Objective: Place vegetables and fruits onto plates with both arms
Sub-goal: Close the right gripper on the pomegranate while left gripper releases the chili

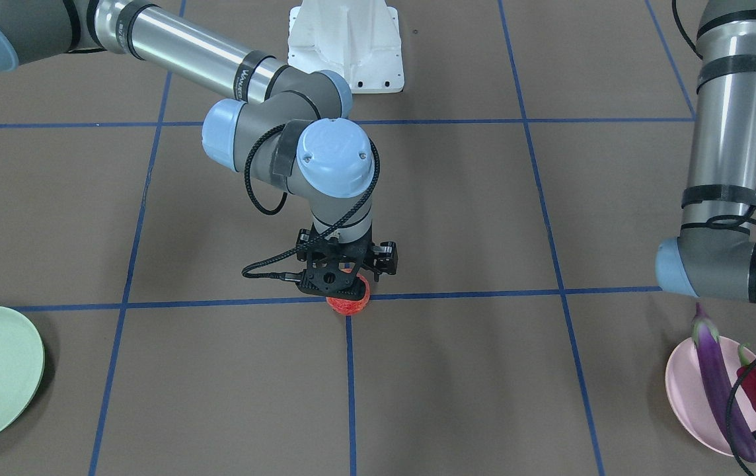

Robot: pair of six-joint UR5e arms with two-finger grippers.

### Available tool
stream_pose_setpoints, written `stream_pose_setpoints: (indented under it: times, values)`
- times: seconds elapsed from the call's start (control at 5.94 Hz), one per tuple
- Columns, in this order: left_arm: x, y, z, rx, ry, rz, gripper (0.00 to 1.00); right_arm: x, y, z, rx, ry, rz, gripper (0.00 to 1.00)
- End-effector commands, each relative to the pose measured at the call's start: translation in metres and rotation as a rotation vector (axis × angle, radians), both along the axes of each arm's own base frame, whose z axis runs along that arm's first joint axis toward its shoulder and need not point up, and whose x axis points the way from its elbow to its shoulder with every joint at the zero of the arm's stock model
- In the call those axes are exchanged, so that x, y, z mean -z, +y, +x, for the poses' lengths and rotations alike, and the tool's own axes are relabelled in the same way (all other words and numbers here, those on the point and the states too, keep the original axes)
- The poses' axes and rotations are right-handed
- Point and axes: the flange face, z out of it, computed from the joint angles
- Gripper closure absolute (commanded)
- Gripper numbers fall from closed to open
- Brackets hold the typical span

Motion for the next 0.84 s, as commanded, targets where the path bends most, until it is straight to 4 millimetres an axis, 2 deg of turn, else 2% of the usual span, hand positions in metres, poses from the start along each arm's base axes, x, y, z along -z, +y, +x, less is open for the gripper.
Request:
stream_pose_setpoints:
  times: [0.0,0.34,0.67]
  values:
    - [-0.009,0.011,0.038,-0.019,-0.077,0.037,1.0,-0.004,0.007,-0.009,-0.005,0.014,0.004,0.01]
    - [-0.02,0.007,0.018,-0.103,-0.132,0.036,1.0,-0.003,0.007,-0.009,-0.006,0.011,0.004,0.01]
    - [-0.034,0.012,0.015,-0.134,-0.15,0.027,1.0,-0.003,0.007,-0.009,-0.006,0.011,0.004,0.01]
